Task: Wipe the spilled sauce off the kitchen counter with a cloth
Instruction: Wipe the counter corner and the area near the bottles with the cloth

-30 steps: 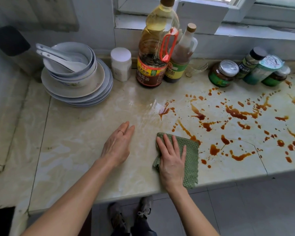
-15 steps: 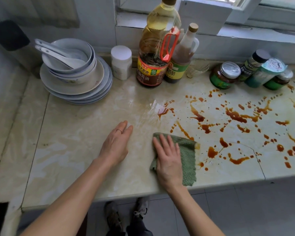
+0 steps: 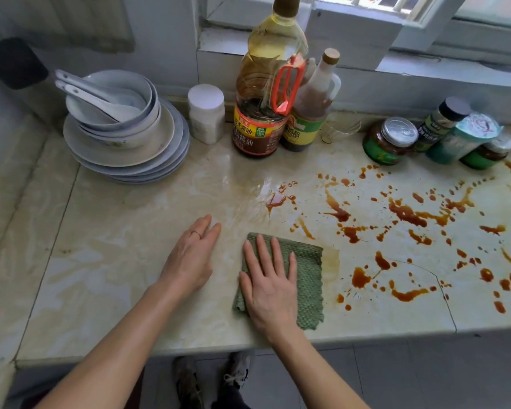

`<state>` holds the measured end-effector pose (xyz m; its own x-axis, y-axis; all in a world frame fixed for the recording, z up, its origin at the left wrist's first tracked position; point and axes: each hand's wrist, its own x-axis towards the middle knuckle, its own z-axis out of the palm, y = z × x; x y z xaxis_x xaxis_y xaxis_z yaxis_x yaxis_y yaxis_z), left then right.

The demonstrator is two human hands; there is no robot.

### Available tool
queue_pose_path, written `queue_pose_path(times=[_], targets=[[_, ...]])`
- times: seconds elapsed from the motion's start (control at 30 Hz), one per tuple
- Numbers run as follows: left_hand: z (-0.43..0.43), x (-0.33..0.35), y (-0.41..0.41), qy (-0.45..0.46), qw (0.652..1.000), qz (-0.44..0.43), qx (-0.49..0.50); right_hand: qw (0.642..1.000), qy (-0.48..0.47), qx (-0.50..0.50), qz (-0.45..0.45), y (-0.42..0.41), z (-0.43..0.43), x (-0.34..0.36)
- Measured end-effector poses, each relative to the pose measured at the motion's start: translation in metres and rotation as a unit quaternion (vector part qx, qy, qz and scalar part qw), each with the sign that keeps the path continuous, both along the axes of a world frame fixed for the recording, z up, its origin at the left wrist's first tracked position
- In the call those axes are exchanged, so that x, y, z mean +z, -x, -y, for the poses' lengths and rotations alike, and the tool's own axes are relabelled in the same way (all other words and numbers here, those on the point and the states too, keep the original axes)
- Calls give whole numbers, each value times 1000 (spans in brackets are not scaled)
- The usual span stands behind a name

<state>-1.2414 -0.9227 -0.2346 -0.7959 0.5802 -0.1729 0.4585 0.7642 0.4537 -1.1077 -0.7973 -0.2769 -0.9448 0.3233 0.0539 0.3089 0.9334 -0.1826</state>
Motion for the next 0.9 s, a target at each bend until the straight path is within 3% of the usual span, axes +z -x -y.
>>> queue_pose_path(times=[0.07, 0.23, 0.47, 0.7, 0.9], targets=[[0, -1, 0, 0, 1000, -4, 8, 1000, 0, 25, -13, 8, -16, 0], [-1, -2, -1, 2, 1000, -11, 17, 996, 31, -58, -57, 0, -50, 2], [-6, -5, -5, -3, 1000, -24, 17, 989, 58, 129, -51, 16, -34, 3], [-4, -3, -3, 8, 1000, -11, 10, 999, 45, -5, -29, 9, -50, 6], [-25, 12, 2, 22, 997, -49, 46, 997, 21, 73, -11, 35, -42, 2]])
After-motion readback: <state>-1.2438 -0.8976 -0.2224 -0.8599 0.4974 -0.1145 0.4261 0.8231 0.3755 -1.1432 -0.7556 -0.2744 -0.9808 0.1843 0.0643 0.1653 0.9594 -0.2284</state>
